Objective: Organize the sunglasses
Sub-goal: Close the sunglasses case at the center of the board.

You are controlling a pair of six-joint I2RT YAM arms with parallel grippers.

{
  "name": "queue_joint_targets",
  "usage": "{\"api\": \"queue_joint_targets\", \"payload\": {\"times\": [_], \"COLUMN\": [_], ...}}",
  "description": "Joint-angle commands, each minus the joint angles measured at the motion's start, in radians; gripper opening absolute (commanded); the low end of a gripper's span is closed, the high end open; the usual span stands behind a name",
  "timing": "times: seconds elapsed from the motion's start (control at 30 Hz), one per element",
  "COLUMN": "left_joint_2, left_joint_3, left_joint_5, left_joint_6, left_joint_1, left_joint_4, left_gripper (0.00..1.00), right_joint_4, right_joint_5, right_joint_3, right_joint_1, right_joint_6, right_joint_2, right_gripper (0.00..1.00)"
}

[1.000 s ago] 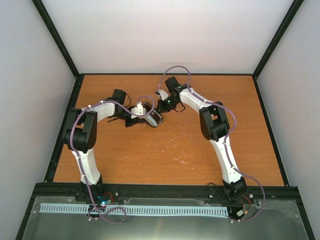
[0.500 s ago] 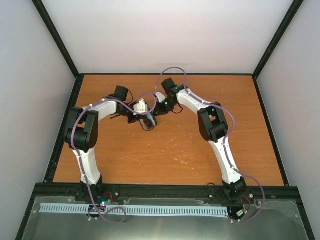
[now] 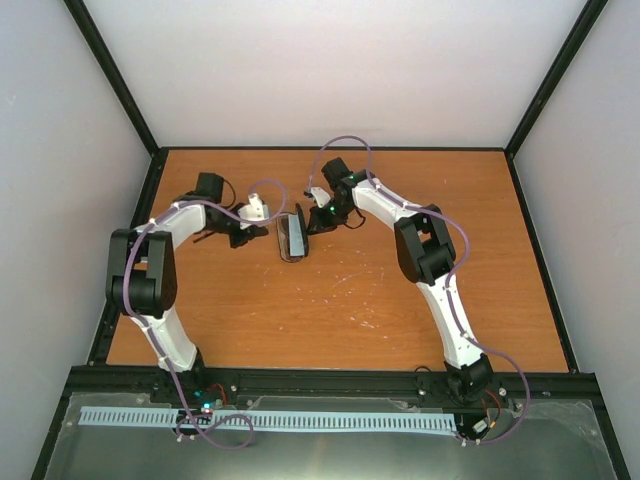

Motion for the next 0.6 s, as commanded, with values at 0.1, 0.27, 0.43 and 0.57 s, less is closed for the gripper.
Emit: {"api": "queue_joint_targets", "payload": {"times": [0.1, 0.27, 0.43, 0.57], "left_joint_2": [0.048, 0.176, 0.248, 0.273], "left_joint_3": [-0.008, 0.112, 0.185, 0.213], "left_joint_5": [-0.041, -0.073, -0.111, -0.096], "left_joint_6": [0.021, -0.006, -0.02, -0.037], "left_joint_1": [0.028, -0.001, -0.03, -0.052], "left_joint_4": [-0.035, -0.086, -0.124, -0.124], "left_gripper": [0.01, 0.01, 0.01, 0.01], "right_joint_4": [-0.04, -0.061, -0.076, -0.105], "right_joint_5": [0.04, 0.074, 0.09, 0.097], "right_joint_3": [0.048, 0.063, 0.085, 0.102], "right_joint_1": [-0.002, -0.004, -0.007, -0.007], "right_joint_6": [-0.017, -0.018, -0.018, -0.023], "right_joint_2": [0.019, 0.004, -0.001, 0.001], "right_gripper": [0.03, 0.03, 0.03, 0.03]}}
